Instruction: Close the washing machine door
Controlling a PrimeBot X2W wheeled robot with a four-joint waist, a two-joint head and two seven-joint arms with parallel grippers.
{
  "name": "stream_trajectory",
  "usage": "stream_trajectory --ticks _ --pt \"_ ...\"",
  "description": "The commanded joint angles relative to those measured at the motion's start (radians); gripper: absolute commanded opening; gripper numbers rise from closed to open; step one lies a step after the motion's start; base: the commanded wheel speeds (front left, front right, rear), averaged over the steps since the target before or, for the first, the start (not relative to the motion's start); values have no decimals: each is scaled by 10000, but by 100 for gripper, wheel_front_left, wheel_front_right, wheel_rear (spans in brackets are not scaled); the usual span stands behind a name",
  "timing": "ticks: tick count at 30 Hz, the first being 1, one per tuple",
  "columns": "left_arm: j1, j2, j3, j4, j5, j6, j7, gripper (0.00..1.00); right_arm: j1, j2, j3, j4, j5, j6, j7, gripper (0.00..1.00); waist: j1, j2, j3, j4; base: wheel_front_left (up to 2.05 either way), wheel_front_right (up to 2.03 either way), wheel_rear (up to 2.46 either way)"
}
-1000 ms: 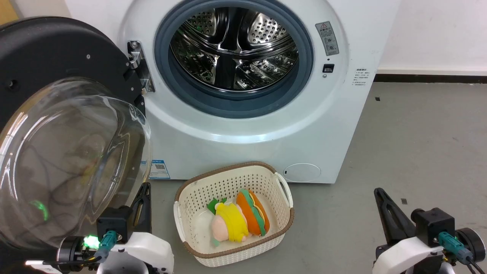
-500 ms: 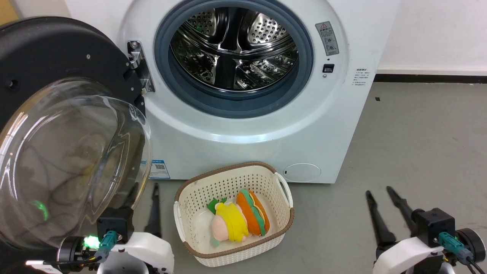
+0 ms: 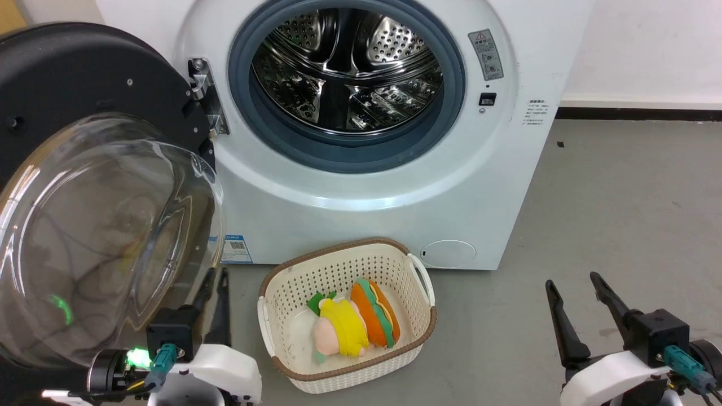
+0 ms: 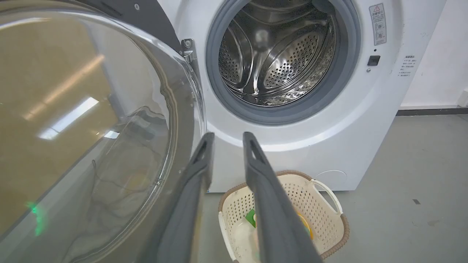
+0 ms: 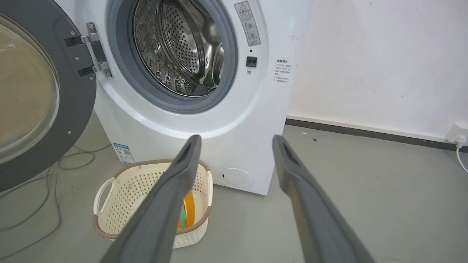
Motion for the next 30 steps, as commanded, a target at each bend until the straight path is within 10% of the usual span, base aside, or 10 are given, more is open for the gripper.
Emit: stream_trajectory --ticks 1,30 --pt "-124 41 -55 -36 46 120 -148 0 -21 7 -63 11 107 17 -125 100 0 0 15 43 0 0 0" --pt "-1837 541 846 -1819 -830 58 -733 0 -118 18 -624 90 443 30 -708 100 0 0 348 1277 0 0 0"
